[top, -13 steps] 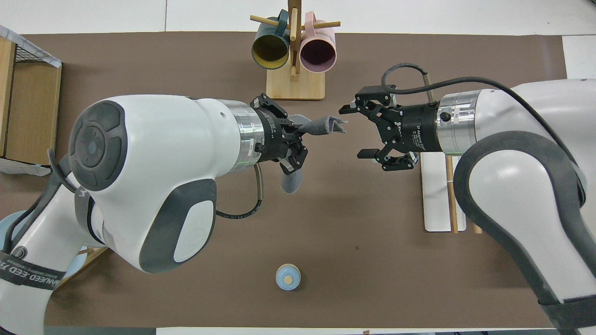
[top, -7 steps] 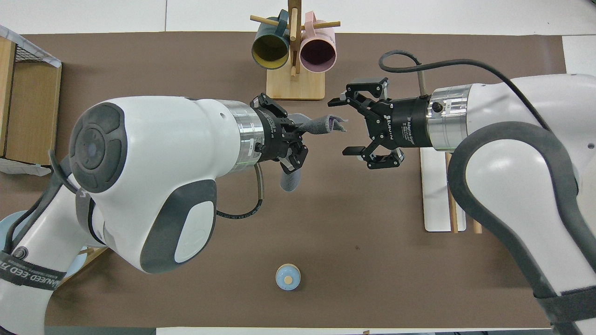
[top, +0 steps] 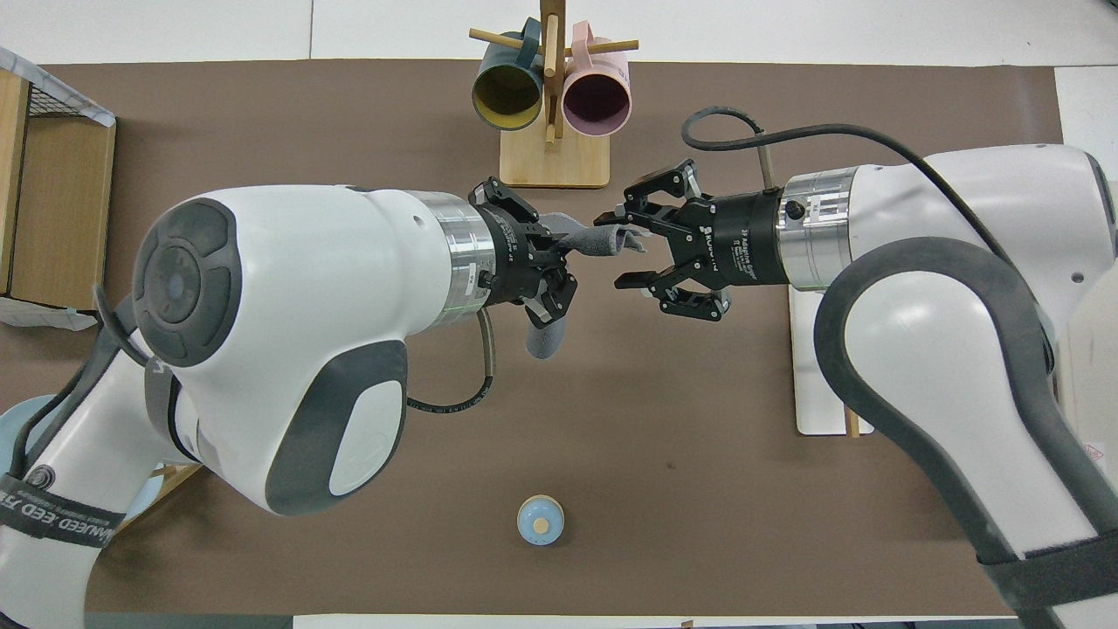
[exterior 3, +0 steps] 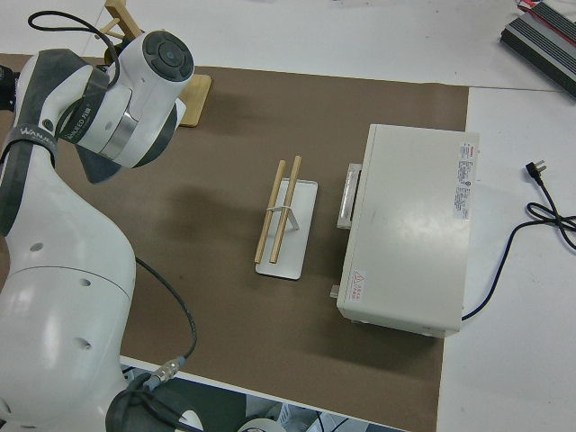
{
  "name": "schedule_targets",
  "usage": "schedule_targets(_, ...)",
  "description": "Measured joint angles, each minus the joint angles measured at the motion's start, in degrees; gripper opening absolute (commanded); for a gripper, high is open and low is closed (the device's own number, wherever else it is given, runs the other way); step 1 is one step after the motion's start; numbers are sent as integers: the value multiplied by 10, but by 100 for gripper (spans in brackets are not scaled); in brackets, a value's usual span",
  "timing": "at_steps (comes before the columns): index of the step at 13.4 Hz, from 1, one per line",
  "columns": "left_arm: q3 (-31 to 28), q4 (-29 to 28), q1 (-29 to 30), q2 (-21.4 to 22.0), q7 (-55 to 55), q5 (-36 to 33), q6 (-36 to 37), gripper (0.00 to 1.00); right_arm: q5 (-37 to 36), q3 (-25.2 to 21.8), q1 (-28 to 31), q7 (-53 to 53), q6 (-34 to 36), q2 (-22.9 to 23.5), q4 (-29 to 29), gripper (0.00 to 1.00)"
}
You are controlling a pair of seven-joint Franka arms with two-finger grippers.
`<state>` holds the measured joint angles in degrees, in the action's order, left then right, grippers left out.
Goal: Fold towel and hang on rack
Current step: 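Close the right gripper on the towel held by the left gripper, then carry the towel with the right gripper while the left gripper withdraws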
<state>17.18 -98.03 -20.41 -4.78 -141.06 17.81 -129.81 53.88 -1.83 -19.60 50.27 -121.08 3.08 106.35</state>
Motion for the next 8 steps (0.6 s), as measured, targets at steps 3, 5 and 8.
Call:
schedule_targets(3,0,-1,0,0,-3,-1,0,0,0,0,-1,-2,0,0,0,0)
schedule_targets(5,0,-2,0,1,-5,-1,0,0,0,0,-2,-2,0,0,0,0)
schedule_targets(8,0,-3,0,2,-6,-2,0,0,0,0,-3,-2,0,0,0,0)
